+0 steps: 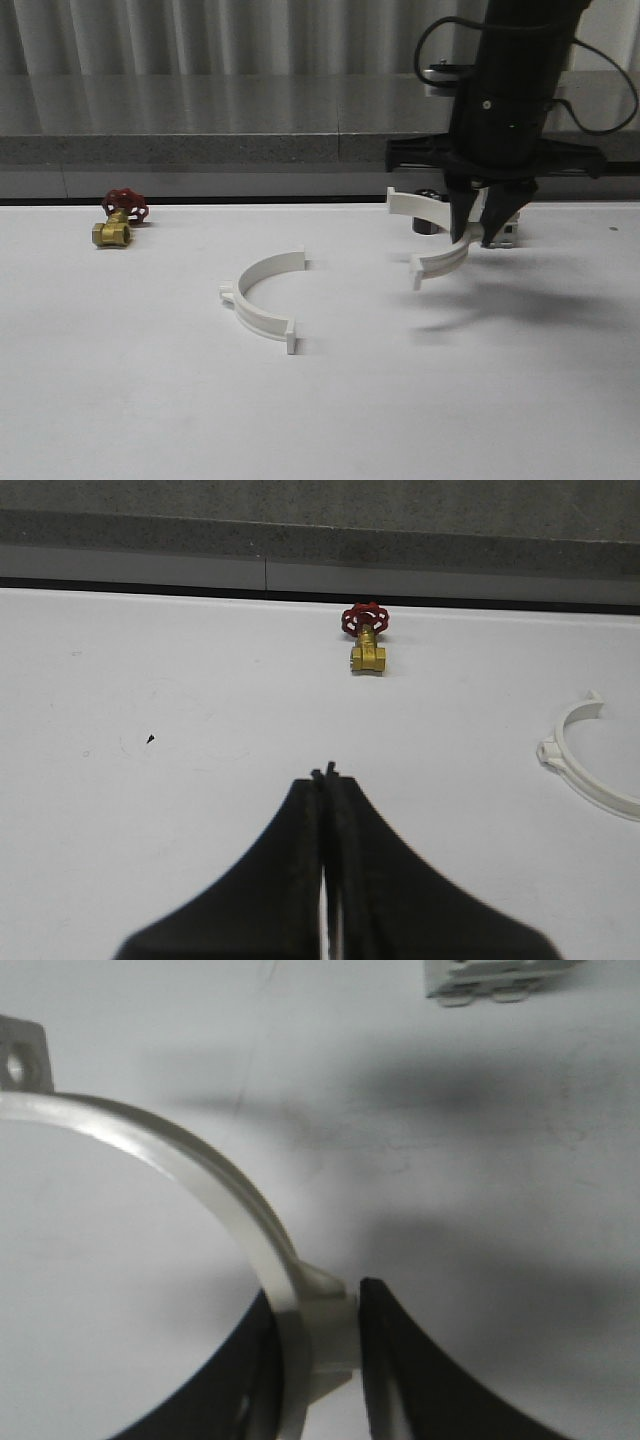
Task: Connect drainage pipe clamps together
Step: 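Carry the clamp half with the right gripper toward the placed half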
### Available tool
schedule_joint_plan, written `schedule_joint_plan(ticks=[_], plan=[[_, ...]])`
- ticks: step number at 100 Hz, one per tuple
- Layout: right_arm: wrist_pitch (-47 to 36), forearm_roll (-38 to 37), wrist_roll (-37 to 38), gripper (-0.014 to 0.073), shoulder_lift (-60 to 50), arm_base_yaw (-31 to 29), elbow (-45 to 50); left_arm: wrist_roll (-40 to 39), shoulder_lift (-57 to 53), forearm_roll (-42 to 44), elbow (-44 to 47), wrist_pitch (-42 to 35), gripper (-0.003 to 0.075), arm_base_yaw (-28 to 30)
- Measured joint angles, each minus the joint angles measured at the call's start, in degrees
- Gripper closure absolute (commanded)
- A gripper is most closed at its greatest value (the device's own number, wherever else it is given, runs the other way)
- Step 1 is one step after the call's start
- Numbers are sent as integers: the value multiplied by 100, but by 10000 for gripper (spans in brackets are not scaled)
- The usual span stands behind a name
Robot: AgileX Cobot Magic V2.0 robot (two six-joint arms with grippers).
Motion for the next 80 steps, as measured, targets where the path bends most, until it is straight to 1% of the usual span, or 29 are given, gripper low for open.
schedule_joint_plan(ticks=[32, 47, 80], plan=[[-21, -39, 475, 677, 493, 533, -217, 0, 0, 0, 0, 0, 740, 0], [-21, -48, 624, 677, 747, 664, -365, 0, 0, 0, 0, 0, 740, 0], [-111, -48, 796, 677, 946, 861, -473, 0, 0, 0, 0, 0, 740, 0]])
